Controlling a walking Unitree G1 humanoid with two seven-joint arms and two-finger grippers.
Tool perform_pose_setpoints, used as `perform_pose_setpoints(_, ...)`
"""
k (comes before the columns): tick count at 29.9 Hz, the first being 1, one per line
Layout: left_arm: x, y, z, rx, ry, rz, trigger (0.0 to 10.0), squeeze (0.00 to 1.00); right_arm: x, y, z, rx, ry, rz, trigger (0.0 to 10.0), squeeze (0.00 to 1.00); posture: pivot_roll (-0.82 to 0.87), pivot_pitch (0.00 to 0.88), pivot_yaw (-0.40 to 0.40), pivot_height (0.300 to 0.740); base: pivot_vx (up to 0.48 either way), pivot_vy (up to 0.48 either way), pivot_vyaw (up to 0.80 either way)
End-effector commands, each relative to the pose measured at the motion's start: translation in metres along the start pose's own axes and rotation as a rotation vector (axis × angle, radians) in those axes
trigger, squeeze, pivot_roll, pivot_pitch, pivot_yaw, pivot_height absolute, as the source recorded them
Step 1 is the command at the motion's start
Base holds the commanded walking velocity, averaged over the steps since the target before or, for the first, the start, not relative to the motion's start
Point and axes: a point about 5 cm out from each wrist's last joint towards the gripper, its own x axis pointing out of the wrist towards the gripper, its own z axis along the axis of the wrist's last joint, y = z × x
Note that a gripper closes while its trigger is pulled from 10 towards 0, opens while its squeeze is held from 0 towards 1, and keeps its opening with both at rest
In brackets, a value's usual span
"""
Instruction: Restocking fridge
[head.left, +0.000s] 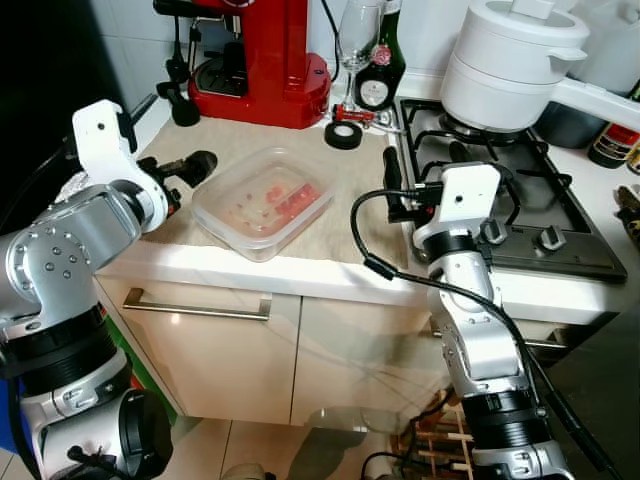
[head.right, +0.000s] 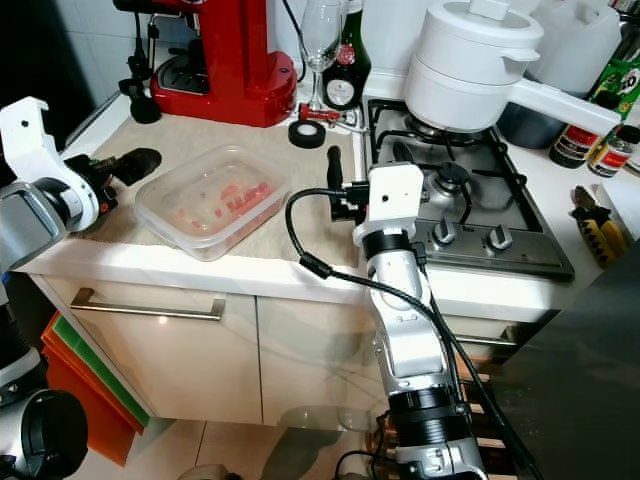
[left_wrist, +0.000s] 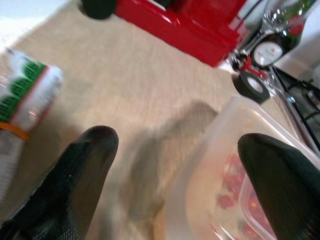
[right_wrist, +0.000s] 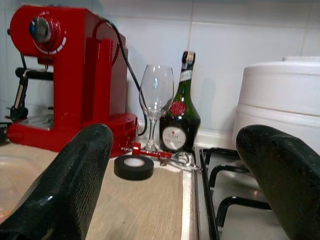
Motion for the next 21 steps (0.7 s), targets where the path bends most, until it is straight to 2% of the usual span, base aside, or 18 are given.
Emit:
perform_pose_setpoints(1, -0.0012, -0.0022, -0.0005, 0.007, 0.004, -0.001, 10.0, 0.00, 0.0015, -0.0024, 0.0008, -0.012, -0.007, 0.001, 10.0, 0.02, 0.10, 0.000, -0.040, 0.740, 0.000, 0.000, 0.00)
perform_pose_setpoints(21, -0.0012, -0.0022, -0.0005, 0.007, 0.004, -0.001, 10.0, 0.00, 0.0015, -0.0024, 0.0008, -0.012, -0.007, 0.001, 10.0, 0.02, 0.10, 0.000, -0.040, 0.740, 0.000, 0.000, 0.00)
